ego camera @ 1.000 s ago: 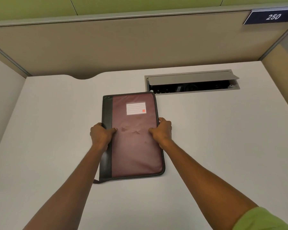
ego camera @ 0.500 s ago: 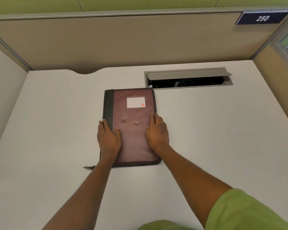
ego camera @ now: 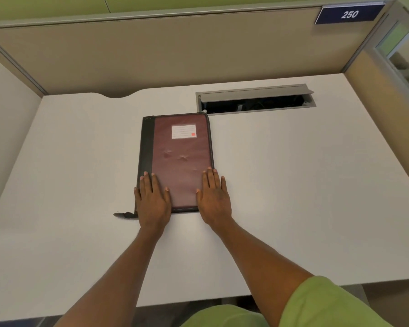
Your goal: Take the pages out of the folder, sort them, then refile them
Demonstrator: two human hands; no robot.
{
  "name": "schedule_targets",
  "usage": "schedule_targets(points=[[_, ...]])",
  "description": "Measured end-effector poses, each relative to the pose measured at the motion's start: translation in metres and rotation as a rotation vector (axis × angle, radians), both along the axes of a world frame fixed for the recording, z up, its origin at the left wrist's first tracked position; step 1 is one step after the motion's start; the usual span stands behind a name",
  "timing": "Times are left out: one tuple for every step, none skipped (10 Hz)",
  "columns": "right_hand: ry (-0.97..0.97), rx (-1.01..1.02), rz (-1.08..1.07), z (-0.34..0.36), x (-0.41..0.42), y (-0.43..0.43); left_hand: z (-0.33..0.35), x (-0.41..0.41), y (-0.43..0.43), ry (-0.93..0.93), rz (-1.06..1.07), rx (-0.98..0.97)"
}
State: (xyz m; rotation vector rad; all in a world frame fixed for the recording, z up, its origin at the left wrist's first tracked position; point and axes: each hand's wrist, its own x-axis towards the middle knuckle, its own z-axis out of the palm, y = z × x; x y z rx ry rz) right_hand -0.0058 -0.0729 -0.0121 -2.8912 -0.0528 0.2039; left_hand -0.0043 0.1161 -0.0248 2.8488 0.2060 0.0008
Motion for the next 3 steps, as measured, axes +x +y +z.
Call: schedule_targets(points=[[-0.001, 0.019, -0.002, 0.002, -0.015, -0.018, 0.000, -0.016, -0.016, -0.023, -0.049, 0.017], [-0.012, 0.042, -0.002, -0.001, -0.031, -0.044, -0.003, -0.036, -0.041, -0.057, -0.108, 0.010], [-0.018, -0.001, -0.033, -0.002, -0.039, -0.074, -0.005, -0.045, -0.071, -0.061, -0.165, -0.004]])
